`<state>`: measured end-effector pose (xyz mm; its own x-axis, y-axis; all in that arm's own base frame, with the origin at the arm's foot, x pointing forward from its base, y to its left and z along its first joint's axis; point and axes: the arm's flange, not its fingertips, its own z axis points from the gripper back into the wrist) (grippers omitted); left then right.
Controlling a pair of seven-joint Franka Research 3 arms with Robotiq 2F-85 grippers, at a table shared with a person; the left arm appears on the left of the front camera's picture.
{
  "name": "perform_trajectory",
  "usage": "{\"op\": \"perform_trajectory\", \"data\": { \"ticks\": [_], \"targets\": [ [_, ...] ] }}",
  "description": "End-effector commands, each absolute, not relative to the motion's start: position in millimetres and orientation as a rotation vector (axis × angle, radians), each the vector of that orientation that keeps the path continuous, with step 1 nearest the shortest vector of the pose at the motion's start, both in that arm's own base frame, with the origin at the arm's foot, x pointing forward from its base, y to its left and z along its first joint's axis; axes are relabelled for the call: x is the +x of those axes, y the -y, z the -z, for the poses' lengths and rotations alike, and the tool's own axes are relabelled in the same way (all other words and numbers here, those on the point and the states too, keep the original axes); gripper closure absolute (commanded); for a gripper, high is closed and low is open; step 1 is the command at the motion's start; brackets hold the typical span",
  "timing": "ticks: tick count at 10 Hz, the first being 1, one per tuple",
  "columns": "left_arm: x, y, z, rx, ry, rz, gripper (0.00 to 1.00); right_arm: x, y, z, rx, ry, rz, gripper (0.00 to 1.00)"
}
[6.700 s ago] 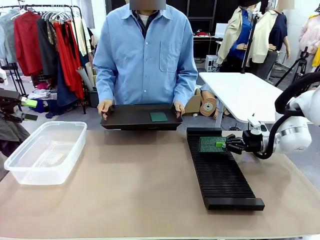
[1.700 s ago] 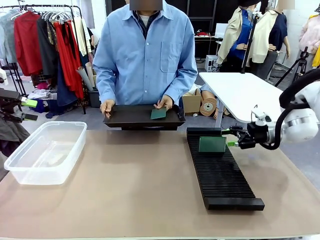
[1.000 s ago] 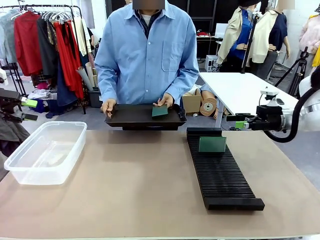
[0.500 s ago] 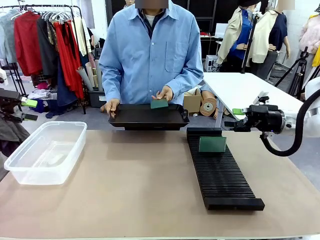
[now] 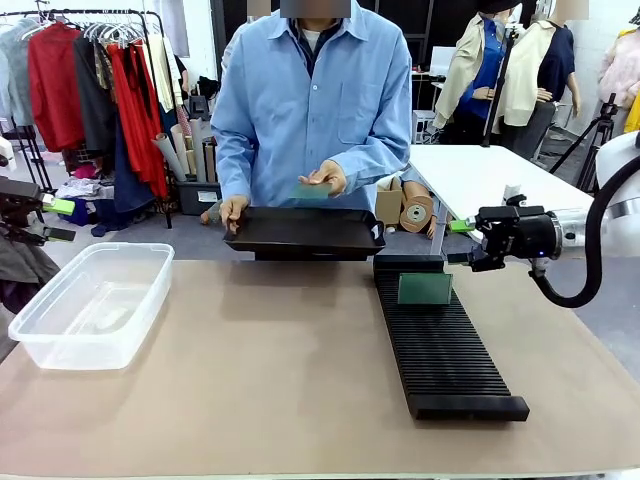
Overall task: Sort PCBs into racks and boxes based on the side picked up.
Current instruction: Pick up the Blank PCB handed by the Human.
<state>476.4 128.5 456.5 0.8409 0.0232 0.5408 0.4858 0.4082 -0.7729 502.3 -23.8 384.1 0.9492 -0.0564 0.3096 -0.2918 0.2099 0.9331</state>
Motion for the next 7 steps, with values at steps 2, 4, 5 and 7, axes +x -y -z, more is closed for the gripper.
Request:
{"op": "perform_trajectory", "data": {
  "ticks": [2, 4, 5, 7],
  "targets": [
    [475.5, -128.1, -457.5, -1.125, 0.523, 0.309, 0.00, 496.2, 16.6, -399.8, 1.302, 0.288, -0.182, 0.00],
    [475.5, -128.1, -457.5, -1.125, 0.523, 0.309, 0.00, 500.6, 22.9, -387.9, 1.333, 0.293, -0.180, 0.00],
    [475.5, -128.1, -457.5, -1.125, 0.523, 0.309, 0.00, 500.6, 22.9, -387.9, 1.333, 0.293, -0.180, 0.00],
    [475.5, -128.1, -457.5, -1.125, 0.523, 0.309, 0.00, 500.6, 22.9, -387.9, 1.333, 0.293, -0.180, 0.00]
  ]
}}
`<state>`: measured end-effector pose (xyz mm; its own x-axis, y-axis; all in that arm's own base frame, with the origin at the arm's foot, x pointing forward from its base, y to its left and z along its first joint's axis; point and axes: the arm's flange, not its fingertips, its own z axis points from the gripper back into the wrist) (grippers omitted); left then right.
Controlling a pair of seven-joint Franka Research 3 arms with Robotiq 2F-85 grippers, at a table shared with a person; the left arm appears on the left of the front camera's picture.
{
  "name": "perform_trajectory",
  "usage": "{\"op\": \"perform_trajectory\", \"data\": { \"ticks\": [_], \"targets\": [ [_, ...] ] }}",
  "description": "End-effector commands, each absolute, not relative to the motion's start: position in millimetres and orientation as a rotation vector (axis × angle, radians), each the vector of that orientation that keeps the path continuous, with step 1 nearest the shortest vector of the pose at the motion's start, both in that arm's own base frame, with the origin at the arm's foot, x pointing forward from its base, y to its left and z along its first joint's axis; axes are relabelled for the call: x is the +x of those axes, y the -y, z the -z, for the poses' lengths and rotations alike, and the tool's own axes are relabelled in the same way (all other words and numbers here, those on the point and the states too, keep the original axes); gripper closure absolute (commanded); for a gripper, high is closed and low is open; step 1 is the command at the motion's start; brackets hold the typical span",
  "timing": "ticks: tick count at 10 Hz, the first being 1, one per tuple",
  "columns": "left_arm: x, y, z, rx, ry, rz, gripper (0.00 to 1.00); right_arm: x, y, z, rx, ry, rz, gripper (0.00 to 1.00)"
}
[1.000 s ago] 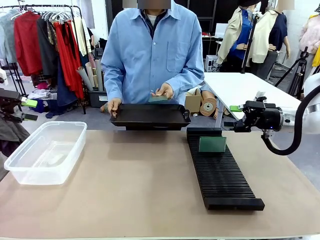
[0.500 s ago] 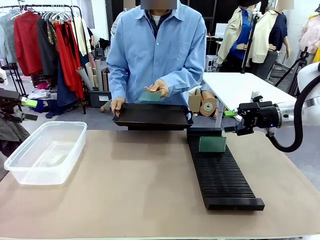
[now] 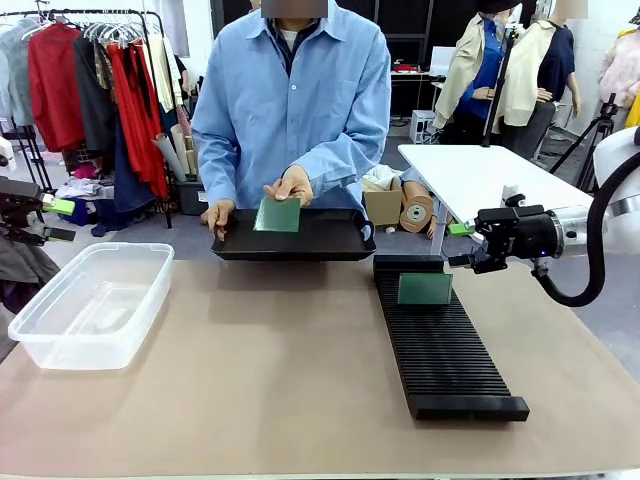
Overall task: Sort PCBs into racks and boxes based on the side picked up.
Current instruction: Pick up the Blank PCB handed by the Human.
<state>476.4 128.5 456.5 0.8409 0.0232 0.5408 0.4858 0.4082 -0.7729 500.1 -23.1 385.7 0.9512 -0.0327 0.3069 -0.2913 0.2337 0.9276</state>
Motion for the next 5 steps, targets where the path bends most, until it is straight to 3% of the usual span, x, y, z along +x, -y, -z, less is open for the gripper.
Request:
{"op": "perform_trajectory", "data": {
  "ticks": [1, 5],
  "targets": [
    [475.5, -128.1, -457.5, -1.125, 0.523, 0.309, 0.00, 500.6, 22.9, -387.9, 1.333, 0.293, -0.180, 0.00],
    [476.4, -128.5, -456.5, -1.124, 0.520, 0.308, 0.00, 500.6, 22.9, -387.9, 1.333, 0.293, -0.180, 0.00]
  ]
}}
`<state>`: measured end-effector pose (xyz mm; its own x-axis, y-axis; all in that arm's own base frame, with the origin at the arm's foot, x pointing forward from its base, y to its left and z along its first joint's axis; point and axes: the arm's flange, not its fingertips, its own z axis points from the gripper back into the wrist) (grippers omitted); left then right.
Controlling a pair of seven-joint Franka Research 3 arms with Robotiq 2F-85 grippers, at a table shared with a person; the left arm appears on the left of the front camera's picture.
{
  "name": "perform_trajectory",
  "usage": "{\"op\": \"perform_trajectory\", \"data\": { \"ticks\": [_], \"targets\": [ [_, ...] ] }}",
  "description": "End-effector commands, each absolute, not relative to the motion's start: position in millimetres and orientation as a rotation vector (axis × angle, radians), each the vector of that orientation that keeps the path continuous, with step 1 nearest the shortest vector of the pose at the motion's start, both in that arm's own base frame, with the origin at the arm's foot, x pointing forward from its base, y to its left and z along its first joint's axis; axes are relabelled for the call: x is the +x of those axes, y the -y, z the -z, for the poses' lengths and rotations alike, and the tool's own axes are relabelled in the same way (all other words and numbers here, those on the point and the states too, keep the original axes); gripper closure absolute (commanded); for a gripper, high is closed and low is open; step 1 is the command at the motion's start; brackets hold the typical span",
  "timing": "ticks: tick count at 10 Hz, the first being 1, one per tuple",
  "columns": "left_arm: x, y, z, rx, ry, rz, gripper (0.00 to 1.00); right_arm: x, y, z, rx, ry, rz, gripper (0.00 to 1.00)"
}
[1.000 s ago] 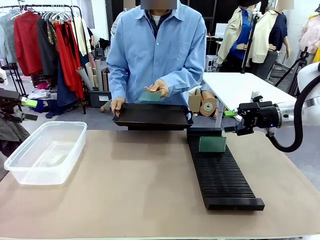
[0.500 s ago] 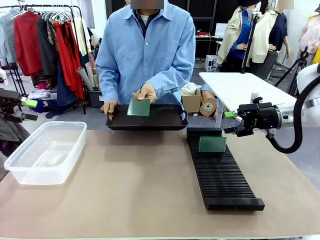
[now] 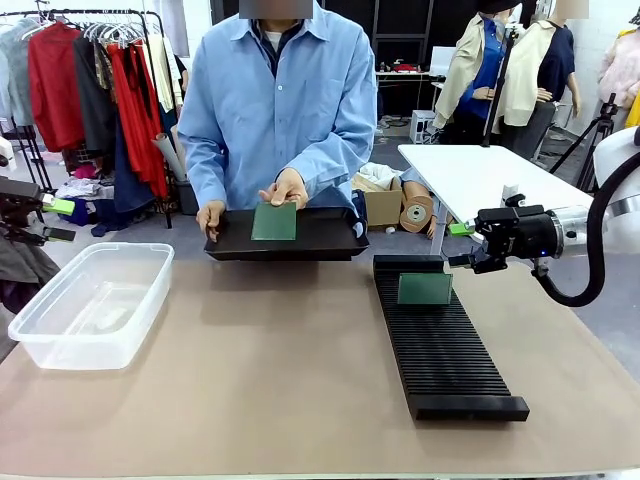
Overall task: Sort PCBs into racks and boxes based on the side picked up.
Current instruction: Pick up the Blank PCB handed by the Human.
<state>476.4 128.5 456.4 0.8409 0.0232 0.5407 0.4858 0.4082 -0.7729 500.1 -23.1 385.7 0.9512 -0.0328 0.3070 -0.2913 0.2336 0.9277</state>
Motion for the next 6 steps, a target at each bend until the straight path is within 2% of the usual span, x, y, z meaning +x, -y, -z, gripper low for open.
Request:
{"op": "perform_trajectory", "data": {
  "ticks": [1, 6],
  "targets": [
    [481.2, -121.3, -459.4, -1.127, 0.521, 0.292, 0.00, 500.6, 22.9, -387.9, 1.333, 0.293, -0.180, 0.00],
    [499.7, -55.0, -476.2, -1.151, 0.526, 0.332, 0.00, 500.6, 22.9, -387.9, 1.333, 0.293, -0.180, 0.00]
  ]
}}
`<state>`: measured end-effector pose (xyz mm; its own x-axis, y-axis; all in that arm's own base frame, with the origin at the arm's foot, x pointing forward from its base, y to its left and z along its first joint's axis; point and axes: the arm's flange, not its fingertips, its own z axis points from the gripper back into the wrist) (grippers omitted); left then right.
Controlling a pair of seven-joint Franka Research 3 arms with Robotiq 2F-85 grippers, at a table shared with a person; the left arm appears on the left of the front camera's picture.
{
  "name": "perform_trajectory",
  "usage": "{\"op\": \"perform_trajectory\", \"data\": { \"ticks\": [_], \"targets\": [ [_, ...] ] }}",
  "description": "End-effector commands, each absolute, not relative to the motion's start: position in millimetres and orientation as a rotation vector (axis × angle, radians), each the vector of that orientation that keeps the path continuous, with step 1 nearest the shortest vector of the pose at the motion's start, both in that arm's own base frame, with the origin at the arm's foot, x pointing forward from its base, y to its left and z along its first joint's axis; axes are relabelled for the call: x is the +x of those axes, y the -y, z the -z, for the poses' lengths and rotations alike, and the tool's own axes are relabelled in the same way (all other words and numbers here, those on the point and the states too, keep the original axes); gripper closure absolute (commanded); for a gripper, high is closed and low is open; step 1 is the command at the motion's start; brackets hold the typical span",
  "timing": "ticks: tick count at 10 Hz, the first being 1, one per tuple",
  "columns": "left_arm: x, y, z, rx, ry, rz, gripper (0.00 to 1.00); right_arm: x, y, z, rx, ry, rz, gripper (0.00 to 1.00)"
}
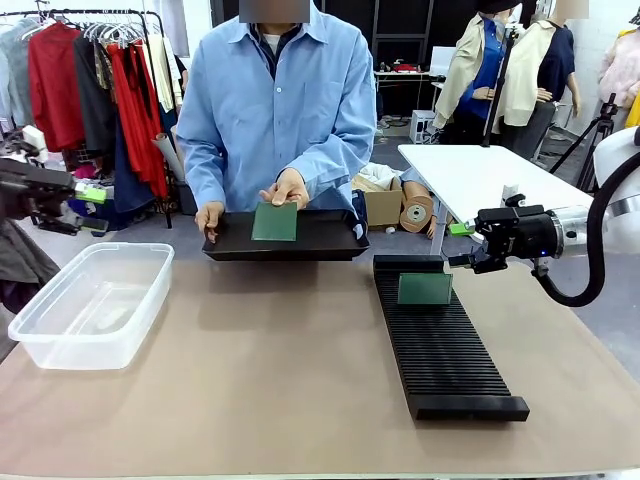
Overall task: Sort PCBs into racks and boxes based on the side picked up.
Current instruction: Pick up the Blank PCB handed by the Human.
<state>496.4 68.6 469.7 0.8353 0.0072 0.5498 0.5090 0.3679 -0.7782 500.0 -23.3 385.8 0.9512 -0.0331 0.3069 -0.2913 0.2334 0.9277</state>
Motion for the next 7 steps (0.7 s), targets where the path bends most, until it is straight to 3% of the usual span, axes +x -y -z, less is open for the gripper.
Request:
{"op": "perform_trajectory", "data": {
  "ticks": [1, 7],
  "targets": [
    [504.2, -31.7, -478.5, -1.155, 0.515, 0.366, 0.00, 500.6, 22.9, -387.9, 1.333, 0.293, -0.180, 0.00],
    [525.1, 89.6, -454.7, -1.228, 0.542, 0.474, 0.00, 500.6, 22.9, -387.9, 1.333, 0.293, -0.180, 0.00]
  ]
}}
